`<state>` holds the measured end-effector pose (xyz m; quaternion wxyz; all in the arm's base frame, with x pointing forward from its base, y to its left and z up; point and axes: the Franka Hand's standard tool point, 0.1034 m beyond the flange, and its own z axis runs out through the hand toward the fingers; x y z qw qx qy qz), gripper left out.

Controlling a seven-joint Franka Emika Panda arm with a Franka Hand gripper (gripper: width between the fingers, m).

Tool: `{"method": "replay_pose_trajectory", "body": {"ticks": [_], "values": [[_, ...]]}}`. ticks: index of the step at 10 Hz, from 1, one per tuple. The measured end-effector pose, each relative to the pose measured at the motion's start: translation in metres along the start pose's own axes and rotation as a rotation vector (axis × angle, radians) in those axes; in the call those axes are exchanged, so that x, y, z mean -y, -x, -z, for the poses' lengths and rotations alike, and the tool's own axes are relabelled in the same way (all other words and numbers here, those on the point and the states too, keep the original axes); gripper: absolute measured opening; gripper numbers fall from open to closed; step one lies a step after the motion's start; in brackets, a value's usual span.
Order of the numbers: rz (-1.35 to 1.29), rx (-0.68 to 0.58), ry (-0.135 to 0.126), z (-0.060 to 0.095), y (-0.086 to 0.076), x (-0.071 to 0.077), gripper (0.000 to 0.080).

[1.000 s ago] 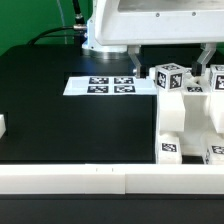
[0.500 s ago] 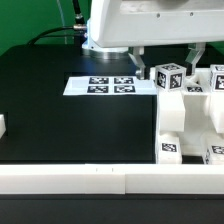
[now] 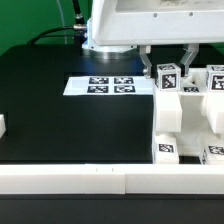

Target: Assemble chair

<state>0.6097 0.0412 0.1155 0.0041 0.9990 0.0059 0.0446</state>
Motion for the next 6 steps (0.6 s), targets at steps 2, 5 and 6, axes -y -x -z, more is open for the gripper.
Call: {"method": "replay_pose_trajectory", "body": {"ticks": [2, 5, 6], "values": [[-0.274, -0.002, -0.011, 0.0003, -0.0005, 0.0018, 0.0285], [-0.537, 0.002, -0.026, 0.0003, -0.0004, 0.0016, 0.0287], [-0.666, 0.008, -0.035, 0.0002, -0.0001, 0.0018, 0.0287]]}}
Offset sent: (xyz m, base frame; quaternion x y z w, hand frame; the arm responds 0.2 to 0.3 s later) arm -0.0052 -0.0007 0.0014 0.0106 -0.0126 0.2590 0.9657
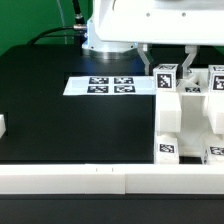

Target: Assemble chair

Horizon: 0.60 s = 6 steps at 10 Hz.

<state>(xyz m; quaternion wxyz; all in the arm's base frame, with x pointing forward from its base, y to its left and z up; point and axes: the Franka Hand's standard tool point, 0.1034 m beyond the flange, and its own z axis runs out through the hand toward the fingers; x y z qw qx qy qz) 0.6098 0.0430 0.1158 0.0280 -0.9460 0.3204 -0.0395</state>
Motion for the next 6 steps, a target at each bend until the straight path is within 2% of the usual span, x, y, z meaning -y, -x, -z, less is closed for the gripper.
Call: {"method": "replay_pose_trajectory", "body": {"ticks": [4, 6], "values": [[-0.296, 0.008, -0.002, -0.0005, 0.0012, 0.0005, 0.0287], [-0.361, 0.008, -0.002, -0.0006, 0.0017, 0.0009, 0.0287]]}}
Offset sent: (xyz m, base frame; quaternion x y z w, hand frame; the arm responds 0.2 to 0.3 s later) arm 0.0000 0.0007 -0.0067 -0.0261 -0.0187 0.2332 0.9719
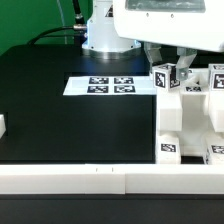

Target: Assemble chair

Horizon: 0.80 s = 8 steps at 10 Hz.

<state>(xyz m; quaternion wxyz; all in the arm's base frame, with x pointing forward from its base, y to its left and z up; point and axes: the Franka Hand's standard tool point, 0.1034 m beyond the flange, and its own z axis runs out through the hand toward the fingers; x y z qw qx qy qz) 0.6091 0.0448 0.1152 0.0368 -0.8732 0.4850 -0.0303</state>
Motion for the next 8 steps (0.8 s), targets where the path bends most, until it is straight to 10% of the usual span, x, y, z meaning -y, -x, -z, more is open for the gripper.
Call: {"method": "replay_pose_trajectory", "body": {"ticks": [2, 4, 8], "values": [[-0.079, 0.006, -0.005, -0.0002, 0.0016, 0.0009, 0.0287], [-0.07, 0.006, -0.005, -0.0002, 0.0018, 0.0011, 0.0586], [0.118, 0.005, -0.005, -0.0001, 0.0016, 0.0011, 0.0646]]}}
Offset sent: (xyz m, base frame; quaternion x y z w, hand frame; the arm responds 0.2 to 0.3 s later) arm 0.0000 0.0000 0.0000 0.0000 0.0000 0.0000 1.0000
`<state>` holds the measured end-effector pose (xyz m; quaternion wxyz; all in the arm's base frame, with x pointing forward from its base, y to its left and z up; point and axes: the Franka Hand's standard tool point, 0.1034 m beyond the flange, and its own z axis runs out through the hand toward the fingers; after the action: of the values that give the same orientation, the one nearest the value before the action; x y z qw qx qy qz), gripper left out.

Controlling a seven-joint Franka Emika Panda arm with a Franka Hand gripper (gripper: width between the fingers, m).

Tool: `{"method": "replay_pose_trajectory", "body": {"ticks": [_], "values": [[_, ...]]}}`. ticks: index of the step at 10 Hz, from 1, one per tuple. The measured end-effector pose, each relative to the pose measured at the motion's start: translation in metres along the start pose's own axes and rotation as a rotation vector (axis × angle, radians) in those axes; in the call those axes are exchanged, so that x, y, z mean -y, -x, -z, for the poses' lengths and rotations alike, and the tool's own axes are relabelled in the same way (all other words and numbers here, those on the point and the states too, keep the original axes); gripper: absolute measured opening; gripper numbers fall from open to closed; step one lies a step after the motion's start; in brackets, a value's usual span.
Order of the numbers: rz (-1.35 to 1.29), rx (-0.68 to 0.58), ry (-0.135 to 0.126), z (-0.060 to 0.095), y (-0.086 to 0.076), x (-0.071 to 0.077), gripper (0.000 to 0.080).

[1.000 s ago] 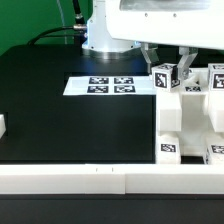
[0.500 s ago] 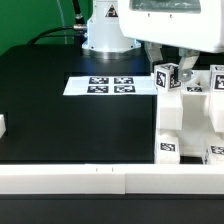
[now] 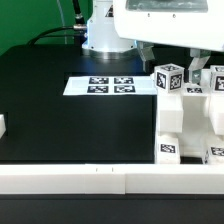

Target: Assemble chair

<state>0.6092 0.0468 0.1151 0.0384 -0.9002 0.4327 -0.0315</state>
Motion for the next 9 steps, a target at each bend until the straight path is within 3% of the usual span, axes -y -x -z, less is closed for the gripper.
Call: {"method": "replay_pose_trajectory", "body": {"ticks": [3, 9], "values": [[0.242, 0.0, 0.002, -0.0001, 0.0002, -0.0002, 0.0648], [0.859, -0.016, 0.042, -0.0004, 0.001, -0.0003, 0.0648]]}}
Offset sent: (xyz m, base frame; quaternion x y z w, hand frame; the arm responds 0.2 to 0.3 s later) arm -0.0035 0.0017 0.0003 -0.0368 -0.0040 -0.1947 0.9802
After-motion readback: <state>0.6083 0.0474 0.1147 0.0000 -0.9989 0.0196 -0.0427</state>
